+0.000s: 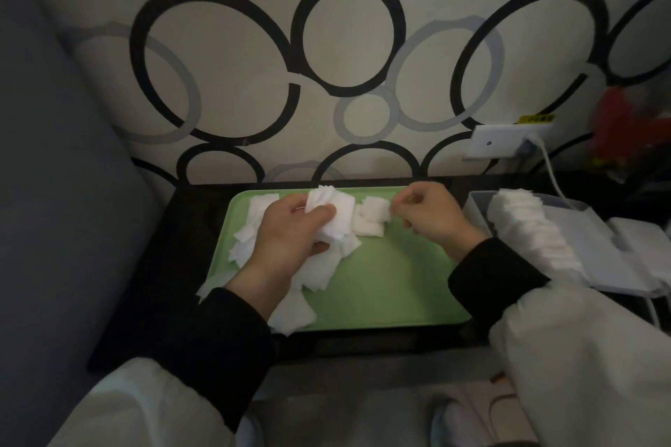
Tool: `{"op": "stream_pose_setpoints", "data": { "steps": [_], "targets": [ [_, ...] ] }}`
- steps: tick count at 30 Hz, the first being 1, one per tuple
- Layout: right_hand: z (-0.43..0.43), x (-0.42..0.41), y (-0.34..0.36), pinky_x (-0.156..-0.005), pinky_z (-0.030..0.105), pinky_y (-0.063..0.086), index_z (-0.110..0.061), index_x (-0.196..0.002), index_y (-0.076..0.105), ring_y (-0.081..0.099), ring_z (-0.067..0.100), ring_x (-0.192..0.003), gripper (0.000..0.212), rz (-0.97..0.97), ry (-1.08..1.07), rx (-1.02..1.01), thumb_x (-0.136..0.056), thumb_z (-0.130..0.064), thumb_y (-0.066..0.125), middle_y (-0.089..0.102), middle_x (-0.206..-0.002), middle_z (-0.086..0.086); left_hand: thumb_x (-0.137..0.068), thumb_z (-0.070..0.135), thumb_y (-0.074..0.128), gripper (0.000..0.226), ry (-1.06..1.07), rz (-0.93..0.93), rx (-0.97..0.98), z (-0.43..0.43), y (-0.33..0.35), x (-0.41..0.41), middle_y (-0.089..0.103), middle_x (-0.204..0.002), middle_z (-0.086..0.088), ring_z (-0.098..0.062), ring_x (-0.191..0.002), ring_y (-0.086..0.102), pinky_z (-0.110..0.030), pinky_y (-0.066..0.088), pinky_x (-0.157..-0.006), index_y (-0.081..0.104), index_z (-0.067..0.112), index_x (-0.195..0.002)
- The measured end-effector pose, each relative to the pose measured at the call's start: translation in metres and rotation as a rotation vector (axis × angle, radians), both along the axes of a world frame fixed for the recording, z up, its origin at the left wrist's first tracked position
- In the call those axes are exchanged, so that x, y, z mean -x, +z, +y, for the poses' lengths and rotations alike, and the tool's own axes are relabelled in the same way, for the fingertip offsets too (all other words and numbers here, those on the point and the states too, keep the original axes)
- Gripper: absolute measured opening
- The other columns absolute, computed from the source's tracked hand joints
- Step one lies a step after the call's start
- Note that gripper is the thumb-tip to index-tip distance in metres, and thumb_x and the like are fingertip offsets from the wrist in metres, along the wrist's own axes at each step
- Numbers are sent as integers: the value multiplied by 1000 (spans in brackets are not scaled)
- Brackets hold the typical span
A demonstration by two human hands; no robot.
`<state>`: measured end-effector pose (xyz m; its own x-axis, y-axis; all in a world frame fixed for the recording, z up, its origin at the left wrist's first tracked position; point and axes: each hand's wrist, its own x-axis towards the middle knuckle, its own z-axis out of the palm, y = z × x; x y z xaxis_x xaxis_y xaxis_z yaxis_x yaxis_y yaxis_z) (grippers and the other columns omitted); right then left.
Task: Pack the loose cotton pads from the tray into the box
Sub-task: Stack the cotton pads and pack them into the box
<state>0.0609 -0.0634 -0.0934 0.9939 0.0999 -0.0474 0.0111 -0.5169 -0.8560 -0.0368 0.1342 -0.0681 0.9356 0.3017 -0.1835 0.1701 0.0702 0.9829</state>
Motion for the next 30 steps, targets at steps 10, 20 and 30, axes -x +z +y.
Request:
{"op": "stream_pose_setpoints", "data": {
  "steps": [10, 20, 30],
  "targets": [
    [20, -31, -29, -107, 34, 37, -16, -136, 58, 54, 24, -123, 46, -86, 110, 405, -91, -23, 67, 59, -135, 4, -91, 17, 66, 15, 32, -36, -58, 26, 3, 6, 71, -105, -2, -20, -99, 67, -36, 62, -79, 69, 20, -105],
    [20, -33, -26, -85, 32, 49, -15, -121, 60, 61, 23, -103, 44, 71, 126, 238, -80, -11, 78, 64, -115, 6, -91, 19, 67, 17, 6, -24, -54, 32, -1, 7, 72, -103, -2, -19, -97, 68, -34, 61, -78, 70, 18, -108],
    [2, 15, 19, -73, 31, 52, -6, -100, 69, 65, 22, -88, 10, 48, 217, -159, -93, -10, 64, 71, -105, 17, -91, 17, 69, 25, -73, 1, -35, 22, -4, 9, 71, -108, -6, -21, -97, 70, -30, 61, -71, 66, 14, -116]
  ]
}}
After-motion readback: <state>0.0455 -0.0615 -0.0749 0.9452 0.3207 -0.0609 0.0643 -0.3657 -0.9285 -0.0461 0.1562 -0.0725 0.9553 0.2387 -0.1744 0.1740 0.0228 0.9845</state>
